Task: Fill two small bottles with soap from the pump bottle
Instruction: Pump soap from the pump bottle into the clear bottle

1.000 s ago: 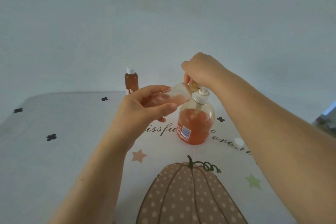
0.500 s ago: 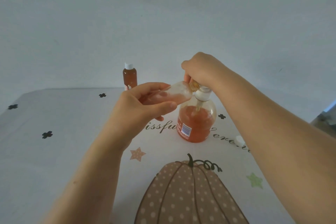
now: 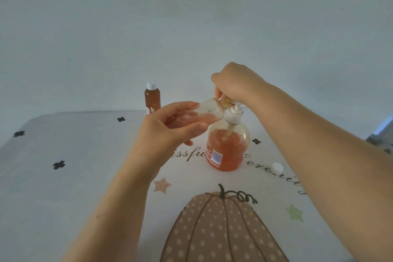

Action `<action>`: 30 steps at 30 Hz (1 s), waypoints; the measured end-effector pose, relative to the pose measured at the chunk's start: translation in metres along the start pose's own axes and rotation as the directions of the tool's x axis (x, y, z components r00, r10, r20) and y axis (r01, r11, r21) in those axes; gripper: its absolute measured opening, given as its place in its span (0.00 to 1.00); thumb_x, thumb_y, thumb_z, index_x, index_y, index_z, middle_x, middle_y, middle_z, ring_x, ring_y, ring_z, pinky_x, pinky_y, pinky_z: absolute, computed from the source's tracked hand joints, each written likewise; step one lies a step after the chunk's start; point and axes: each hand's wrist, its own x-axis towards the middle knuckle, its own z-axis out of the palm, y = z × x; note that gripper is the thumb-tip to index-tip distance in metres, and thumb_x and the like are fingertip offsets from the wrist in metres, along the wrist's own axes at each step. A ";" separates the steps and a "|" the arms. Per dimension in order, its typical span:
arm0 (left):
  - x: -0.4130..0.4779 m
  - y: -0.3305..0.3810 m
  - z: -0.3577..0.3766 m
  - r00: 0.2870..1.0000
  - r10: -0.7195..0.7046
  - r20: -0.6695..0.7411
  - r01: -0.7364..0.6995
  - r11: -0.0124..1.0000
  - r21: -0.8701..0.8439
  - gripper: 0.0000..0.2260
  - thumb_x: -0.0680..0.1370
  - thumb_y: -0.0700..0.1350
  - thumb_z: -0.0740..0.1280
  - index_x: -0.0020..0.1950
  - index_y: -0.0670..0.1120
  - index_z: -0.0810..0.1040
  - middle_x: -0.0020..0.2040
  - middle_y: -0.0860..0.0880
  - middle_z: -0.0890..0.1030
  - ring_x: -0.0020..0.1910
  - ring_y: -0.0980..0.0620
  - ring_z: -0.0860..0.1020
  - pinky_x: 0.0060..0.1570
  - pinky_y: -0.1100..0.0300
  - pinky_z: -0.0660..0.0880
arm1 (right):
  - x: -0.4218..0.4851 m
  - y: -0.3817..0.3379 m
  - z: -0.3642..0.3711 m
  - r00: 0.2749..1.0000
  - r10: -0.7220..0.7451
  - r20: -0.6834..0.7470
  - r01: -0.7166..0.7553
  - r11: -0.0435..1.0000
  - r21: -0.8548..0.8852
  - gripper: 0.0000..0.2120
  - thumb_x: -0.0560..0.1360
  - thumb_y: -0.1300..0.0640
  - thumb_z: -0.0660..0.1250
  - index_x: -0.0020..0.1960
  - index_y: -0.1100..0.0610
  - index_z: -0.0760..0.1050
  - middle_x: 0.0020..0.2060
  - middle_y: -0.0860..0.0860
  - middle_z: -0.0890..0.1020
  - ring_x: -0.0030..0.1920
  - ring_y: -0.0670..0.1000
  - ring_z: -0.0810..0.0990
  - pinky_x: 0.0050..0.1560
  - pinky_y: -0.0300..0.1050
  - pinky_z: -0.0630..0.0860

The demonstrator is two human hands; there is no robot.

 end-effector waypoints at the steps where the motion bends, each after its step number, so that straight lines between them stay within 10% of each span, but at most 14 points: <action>1: 0.000 0.000 0.000 1.000 0.000 -0.004 0.000 1.000 0.001 0.17 0.67 0.38 0.79 0.53 0.52 0.84 0.46 0.50 0.86 0.38 0.54 0.83 0.38 0.60 0.79 | 0.001 0.001 0.000 1.000 -0.008 0.003 0.008 1.000 0.000 0.16 0.77 0.60 0.58 0.51 0.62 0.84 0.46 0.55 0.87 0.41 0.56 0.83 0.49 0.48 0.78; 6: 0.001 -0.001 0.000 1.000 -0.007 0.004 0.007 1.000 0.006 0.17 0.67 0.39 0.78 0.53 0.51 0.84 0.46 0.50 0.86 0.37 0.53 0.83 0.38 0.59 0.79 | 0.005 0.007 0.002 0.997 -0.075 0.023 0.075 0.997 0.002 0.14 0.83 0.57 0.56 0.49 0.61 0.79 0.36 0.51 0.79 0.34 0.50 0.76 0.37 0.42 0.75; 11: 0.003 -0.005 -0.004 0.999 -0.032 0.012 0.032 0.998 0.051 0.17 0.67 0.40 0.79 0.53 0.52 0.84 0.45 0.51 0.85 0.37 0.50 0.82 0.39 0.57 0.80 | 0.003 0.006 0.011 0.996 -0.017 0.085 0.020 0.999 -0.036 0.18 0.81 0.66 0.56 0.52 0.63 0.85 0.46 0.54 0.85 0.52 0.58 0.84 0.57 0.50 0.78; 17: 0.002 -0.004 -0.004 0.999 -0.029 0.016 0.028 0.999 0.041 0.16 0.66 0.39 0.79 0.52 0.50 0.84 0.46 0.50 0.86 0.36 0.48 0.81 0.37 0.57 0.78 | 0.008 0.009 0.014 0.999 0.020 0.030 -0.021 1.000 0.007 0.17 0.79 0.61 0.57 0.42 0.58 0.84 0.40 0.52 0.86 0.47 0.57 0.84 0.53 0.48 0.78; 30: -0.001 -0.001 0.001 1.000 0.016 -0.006 -0.016 0.999 0.038 0.17 0.67 0.40 0.79 0.53 0.53 0.84 0.47 0.52 0.86 0.39 0.55 0.82 0.35 0.59 0.77 | 0.006 0.004 0.004 0.999 -0.024 0.033 0.025 0.999 -0.041 0.14 0.80 0.66 0.59 0.55 0.65 0.84 0.52 0.59 0.86 0.53 0.60 0.85 0.57 0.51 0.78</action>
